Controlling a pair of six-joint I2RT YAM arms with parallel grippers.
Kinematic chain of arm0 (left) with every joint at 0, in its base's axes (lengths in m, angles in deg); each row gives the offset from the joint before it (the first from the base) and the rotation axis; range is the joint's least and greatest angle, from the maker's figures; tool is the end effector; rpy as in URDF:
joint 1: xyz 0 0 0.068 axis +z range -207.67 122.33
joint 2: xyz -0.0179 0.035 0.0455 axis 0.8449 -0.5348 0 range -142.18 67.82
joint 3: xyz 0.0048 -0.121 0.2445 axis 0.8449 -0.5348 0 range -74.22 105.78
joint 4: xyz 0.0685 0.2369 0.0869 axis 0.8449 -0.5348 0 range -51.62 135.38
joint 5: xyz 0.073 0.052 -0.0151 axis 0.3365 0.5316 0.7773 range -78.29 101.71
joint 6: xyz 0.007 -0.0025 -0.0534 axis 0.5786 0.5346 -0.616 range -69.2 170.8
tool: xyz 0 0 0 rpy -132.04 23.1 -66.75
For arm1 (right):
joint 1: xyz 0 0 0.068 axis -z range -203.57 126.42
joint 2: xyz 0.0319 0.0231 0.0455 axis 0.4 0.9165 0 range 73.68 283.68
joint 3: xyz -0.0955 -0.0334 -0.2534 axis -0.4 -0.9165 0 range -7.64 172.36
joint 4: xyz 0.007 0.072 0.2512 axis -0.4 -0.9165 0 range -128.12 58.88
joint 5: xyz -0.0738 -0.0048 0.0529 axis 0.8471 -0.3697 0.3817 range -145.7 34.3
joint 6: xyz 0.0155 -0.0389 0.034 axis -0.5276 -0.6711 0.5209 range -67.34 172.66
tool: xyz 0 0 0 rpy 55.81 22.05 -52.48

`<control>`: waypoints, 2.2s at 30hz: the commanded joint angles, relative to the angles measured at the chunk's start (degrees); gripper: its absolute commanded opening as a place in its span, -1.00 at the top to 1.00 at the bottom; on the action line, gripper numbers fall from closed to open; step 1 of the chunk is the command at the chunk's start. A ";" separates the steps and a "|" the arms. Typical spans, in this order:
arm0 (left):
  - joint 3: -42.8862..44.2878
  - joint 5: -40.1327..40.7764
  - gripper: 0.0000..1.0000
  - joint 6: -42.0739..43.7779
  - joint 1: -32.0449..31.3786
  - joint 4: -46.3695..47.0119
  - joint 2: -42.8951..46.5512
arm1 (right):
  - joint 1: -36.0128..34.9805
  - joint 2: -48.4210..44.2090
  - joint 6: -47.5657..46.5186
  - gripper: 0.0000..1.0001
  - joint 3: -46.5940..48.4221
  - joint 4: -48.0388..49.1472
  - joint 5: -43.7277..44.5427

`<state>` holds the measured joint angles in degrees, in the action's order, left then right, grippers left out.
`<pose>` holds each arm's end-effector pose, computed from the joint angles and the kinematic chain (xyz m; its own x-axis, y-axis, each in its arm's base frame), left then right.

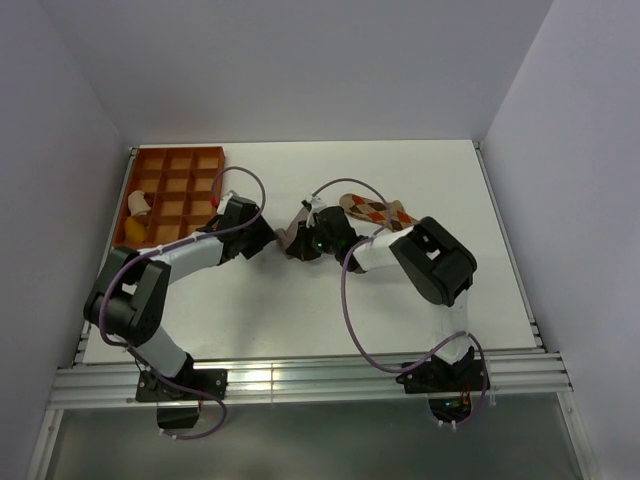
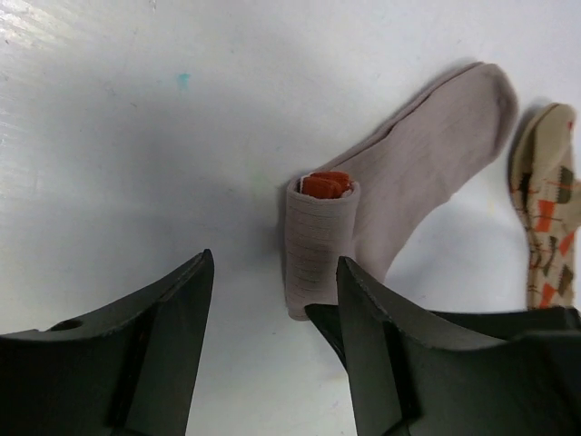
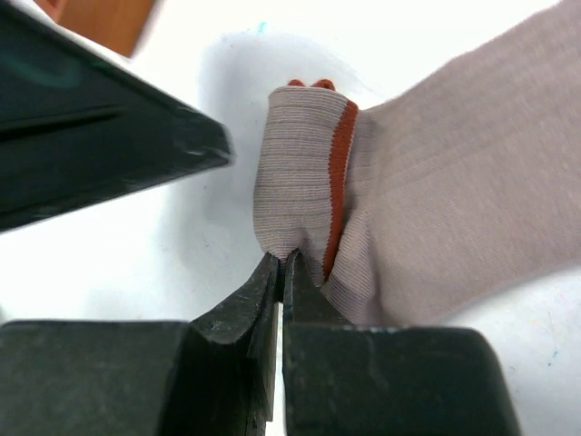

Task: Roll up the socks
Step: Roll the sock at the center of the board.

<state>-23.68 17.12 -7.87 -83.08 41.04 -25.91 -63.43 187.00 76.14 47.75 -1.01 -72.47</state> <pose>0.3002 -0.1389 0.1722 -0.6623 -0.6268 -0.4105 -0.3768 0.7522 -0.5406 0.3013 0.2649 0.1299 -0.6513 -0.0465 -0.7574 -0.5996 0.6434 0.4760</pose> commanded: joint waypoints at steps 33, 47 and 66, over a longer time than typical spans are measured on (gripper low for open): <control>-11.52 -5.76 -0.14 -2.85 0.36 24.12 -0.84 | 8.92 9.12 30.22 0.99 7.53 -3.73 -31.48; -11.61 -5.67 0.41 -2.67 0.27 20.86 -2.86 | 9.53 8.77 25.21 0.94 9.47 -9.45 -29.46; -2.39 -2.25 0.99 3.57 -1.13 7.16 -2.86 | 0.58 -14.79 -15.11 0.00 -0.28 -13.85 4.44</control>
<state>-28.83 13.25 -6.87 -83.58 51.80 -27.72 -59.04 174.12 71.99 49.04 -16.72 -77.85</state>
